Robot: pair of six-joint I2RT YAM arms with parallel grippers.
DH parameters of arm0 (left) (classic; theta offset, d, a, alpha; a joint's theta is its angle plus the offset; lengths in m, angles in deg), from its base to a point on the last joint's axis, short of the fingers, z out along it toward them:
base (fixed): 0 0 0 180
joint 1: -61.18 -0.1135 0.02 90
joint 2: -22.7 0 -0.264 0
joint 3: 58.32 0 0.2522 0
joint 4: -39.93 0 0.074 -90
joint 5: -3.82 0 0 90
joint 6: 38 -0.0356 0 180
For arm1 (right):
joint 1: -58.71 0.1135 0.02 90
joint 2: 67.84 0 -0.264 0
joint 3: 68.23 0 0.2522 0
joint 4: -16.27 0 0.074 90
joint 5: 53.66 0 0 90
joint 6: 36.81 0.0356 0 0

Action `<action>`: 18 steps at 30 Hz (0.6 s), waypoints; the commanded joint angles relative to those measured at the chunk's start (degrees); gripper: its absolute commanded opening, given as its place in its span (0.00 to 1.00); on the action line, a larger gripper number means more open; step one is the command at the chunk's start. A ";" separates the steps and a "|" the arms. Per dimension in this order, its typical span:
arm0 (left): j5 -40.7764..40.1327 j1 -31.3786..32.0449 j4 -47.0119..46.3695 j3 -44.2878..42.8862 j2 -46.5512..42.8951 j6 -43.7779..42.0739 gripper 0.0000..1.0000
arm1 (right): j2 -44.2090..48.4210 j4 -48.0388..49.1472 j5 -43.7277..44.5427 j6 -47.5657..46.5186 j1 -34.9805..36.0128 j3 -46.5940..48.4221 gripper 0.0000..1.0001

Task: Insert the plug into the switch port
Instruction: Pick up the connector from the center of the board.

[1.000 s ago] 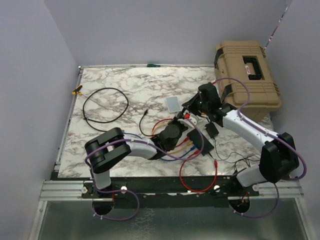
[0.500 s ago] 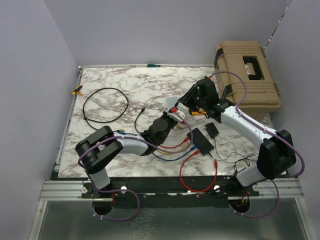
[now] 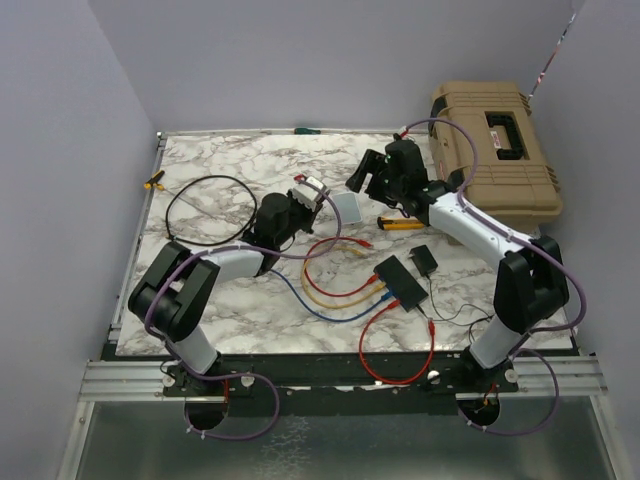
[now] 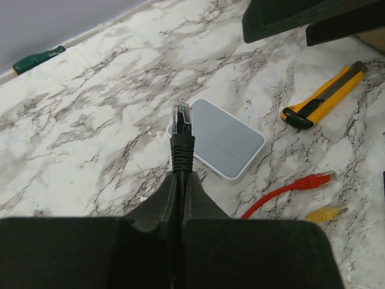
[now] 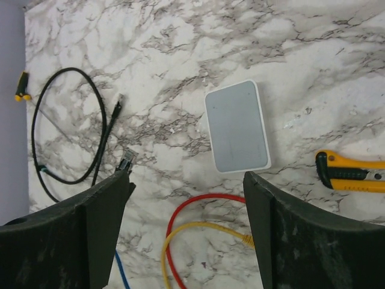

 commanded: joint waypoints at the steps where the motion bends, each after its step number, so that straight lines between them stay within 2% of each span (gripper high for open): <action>1: 16.48 -5.52 5.92 -4.08 3.26 6.47 0.00 | -3.27 5.03 -5.91 -7.41 -3.02 1.55 0.80; 8: 21.34 -9.80 10.08 -6.66 7.96 7.88 0.00 | -10.09 9.90 -12.14 -13.67 -6.80 3.13 0.80; 18: 20.75 -11.37 17.72 -11.37 13.41 5.26 0.00 | -23.77 6.67 -16.14 -19.32 -8.40 14.42 0.80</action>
